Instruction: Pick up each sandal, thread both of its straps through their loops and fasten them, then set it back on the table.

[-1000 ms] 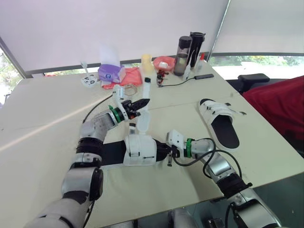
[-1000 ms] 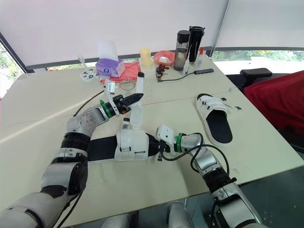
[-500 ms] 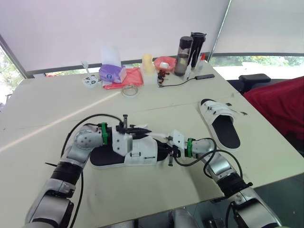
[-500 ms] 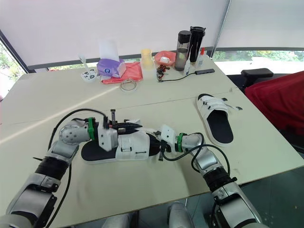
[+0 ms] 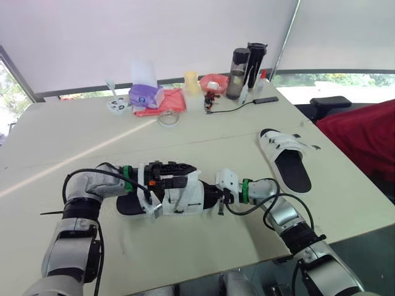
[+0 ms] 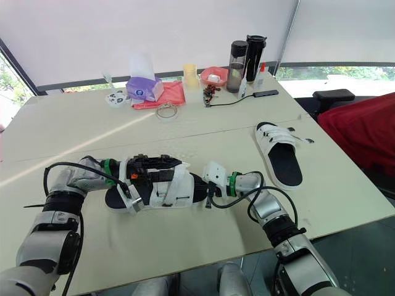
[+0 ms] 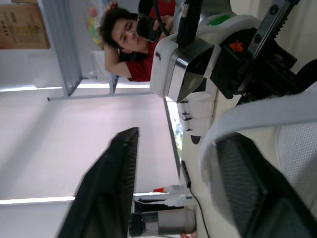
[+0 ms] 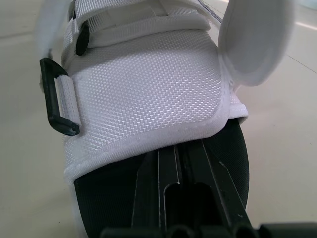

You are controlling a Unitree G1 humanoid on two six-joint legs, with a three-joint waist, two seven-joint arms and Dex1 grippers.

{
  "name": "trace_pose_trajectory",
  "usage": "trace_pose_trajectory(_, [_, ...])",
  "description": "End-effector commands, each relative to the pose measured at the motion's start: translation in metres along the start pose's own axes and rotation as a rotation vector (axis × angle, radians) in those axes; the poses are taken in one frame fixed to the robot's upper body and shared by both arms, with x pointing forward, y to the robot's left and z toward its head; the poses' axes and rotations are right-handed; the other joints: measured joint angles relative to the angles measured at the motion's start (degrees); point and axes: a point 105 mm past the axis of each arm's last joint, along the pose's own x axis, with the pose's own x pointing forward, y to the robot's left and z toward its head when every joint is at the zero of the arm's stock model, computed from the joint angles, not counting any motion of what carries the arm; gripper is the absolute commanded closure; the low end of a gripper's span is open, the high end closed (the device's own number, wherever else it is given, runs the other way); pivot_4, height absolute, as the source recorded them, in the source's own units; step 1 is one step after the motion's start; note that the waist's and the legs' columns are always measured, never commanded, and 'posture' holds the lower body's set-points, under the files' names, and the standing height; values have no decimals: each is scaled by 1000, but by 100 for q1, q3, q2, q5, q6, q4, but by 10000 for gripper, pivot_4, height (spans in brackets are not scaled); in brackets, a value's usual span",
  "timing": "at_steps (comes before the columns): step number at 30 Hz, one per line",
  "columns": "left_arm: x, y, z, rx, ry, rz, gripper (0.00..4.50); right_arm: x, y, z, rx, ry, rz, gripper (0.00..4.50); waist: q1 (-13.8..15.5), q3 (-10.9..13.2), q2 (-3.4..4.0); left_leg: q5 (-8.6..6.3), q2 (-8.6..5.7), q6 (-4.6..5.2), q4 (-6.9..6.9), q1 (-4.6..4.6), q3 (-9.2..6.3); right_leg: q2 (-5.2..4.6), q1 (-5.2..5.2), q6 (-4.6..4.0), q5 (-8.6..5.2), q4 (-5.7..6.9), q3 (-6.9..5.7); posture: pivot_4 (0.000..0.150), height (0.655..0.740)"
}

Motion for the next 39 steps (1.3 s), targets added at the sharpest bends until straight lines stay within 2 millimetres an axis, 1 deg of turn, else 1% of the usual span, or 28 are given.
trace_pose_trajectory(1, [-16,3,-10,-44,101,69,4565,-10,25,-69,145,251,32,44560,2,1,3,1,1,1,0,1,0,0,-1,0,0,3,0,1500,7400])
trace_pose_trajectory(4, [-30,-14,-26,-268,292,109,4565,-11,26,-70,146,253,32,44560,8,-3,14,1,1,1,0,2,-1,2,0,-2,-1,6,-1,1500,7400])
trace_pose_trajectory(5, [-35,-21,-28,-356,344,111,4565,-11,26,-70,147,253,32,44560,7,-4,20,-2,2,-3,0,3,-1,1,1,-13,-7,6,0,1500,7400])
trace_pose_trajectory(6, [-38,-25,-28,-417,371,109,4565,-11,26,-70,147,253,32,44560,7,-3,22,-4,3,-7,0,4,-1,0,4,-18,-10,5,0,1500,7400])
trace_pose_trajectory(7, [-43,-27,-30,-514,426,131,4565,-11,26,-70,147,253,33,44560,8,-4,21,-7,4,-10,0,4,-3,-2,3,-20,-11,5,0,1500,7400])
trace_pose_trajectory(9, [-52,-31,-30,-756,514,170,4565,-10,27,-71,147,255,38,44560,-11,-3,31,-8,9,-11,0,2,-6,-3,4,-22,-12,4,0,1500,7400])
trace_pose_trajectory(12, [-56,-25,-28,-986,565,235,4565,-10,27,-72,146,259,45,44560,-13,-3,40,-8,12,-12,-1,-7,-9,-21,-2,-25,-14,3,1,1500,7400])
trace_pose_trajectory(14, [-56,-8,-30,-1196,579,357,4565,-9,27,-73,147,261,49,44560,-21,-2,40,-8,14,-12,0,-18,-14,-22,-7,-28,-16,2,1,1500,7400])
trace_pose_trajectory(15, [-55,1,-30,-1327,570,434,4565,-9,26,-73,150,261,51,44560,-26,-1,41,-9,15,-12,0,-28,-16,-22,-13,-29,-16,1,0,1500,7400])
trace_pose_trajectory(16, [-54,7,-29,-1414,563,474,4565,-8,26,-73,151,261,52,44560,-31,-1,39,-9,15,-12,0,-30,-18,-22,-14,-29,-16,0,0,1500,7400])
trace_pose_trajectory(18, [-48,17,-21,-1549,516,496,4565,-8,26,-73,153,261,59,44560,-41,-5,36,-9,15,-12,0,-31,-22,-21,-14,-29,-17,-2,-1,1500,7400])
trace_pose_trajectory(19, [-45,22,-13,-1658,471,502,4565,-7,27,-74,156,262,63,44560,-48,-7,36,-9,15,-12,0,-29,-22,-20,-13,-29,-17,-5,-1,1500,7400])
trace_pose_trajectory(20, [-43,26,-5,-1742,427,494,4565,-7,27,-74,157,264,67,44560,-54,-7,37,-9,14,-13,0,-28,-21,-19,-14,-29,-17,-8,-1,1500,7400])
trace_pose_trajectory(21, [-43,27,8,-1878,357,473,4565,-7,28,-75,160,267,71,44560,-59,-7,39,-9,15,-13,0,-28,-21,-17,-15,-29,-17,-10,-1,1500,7400])
trace_pose_trajectory(22, [-43,29,18,-1969,310,452,4565,-7,28,-76,162,269,74,44560,-74,-8,39,-9,15,-13,-1,-27,-21,-15,-14,-30,-17,-12,-2,1500,7400])
trace_pose_trajectory(23, [-44,28,28,-2021,294,403,4565,-8,29,-76,165,271,78,44560,-77,-7,41,-9,22,-13,-2,-25,-19,-12,-16,-31,-18,-15,-1,1500,7400])
trace_pose_trajectory(25, [-45,25,45,-2078,279,303,4565,-8,31,-78,168,275,85,44560,-71,-7,42,-11,24,-17,-3,-24,-20,-7,-29,-35,-20,-18,0,1500,7400])
trace_pose_trajectory(27, [-46,22,56,-2110,275,242,4565,-9,32,-79,168,277,89,44560,-47,-6,52,-12,30,-18,-2,-24,-19,2,-38,-42,-23,-27,0,1500,7400])
trace_pose_trajectory(30, [-48,7,72,-2107,321,100,4565,-9,32,-79,169,278,89,44560,-57,-20,68,-15,39,-22,9,-35,-17,13,-43,-50,-23,-57,0,1500,7400])
trace_pose_trajectory(32, [-47,-9,85,-2039,362,-41,4565,-10,32,-80,171,279,87,44560,-77,-33,89,-20,54,-29,15,-59,-16,32,-42,-67,-14,-132,-19,1500,7400])
trace_pose_trajectory(34, [-44,-21,84,-1999,381,-79,4565,-10,33,-80,173,280,86,44560,-107,-46,115,-21,59,-29,11,-76,-17,26,-34,-69,-12,-177,-37,1500,7400])
trace_pose_trajectory(36, [-42,-29,82,-1966,390,-107,4565,-10,33,-80,176,278,84,44560,-119,-55,117,-22,59,-26,6,-113,-19,27,-36,-68,-11,-201,-26,1500,7400])
trace_pose_trajectory(37, [-41,-33,82,-1951,390,-124,4565,-10,34,-80,178,276,83,44560,-116,-56,115,-23,57,-26,3,-140,-18,27,-29,-68,-11,-194,-3,1500,7400])
trace_pose_trajectory(39, [-39,-37,81,-1949,379,-133,4565,-10,35,-80,181,275,83,44560,-95,-62,106,-23,49,-26,2,-137,-11,27,-41,-67,-11,-161,22,1500,7400])
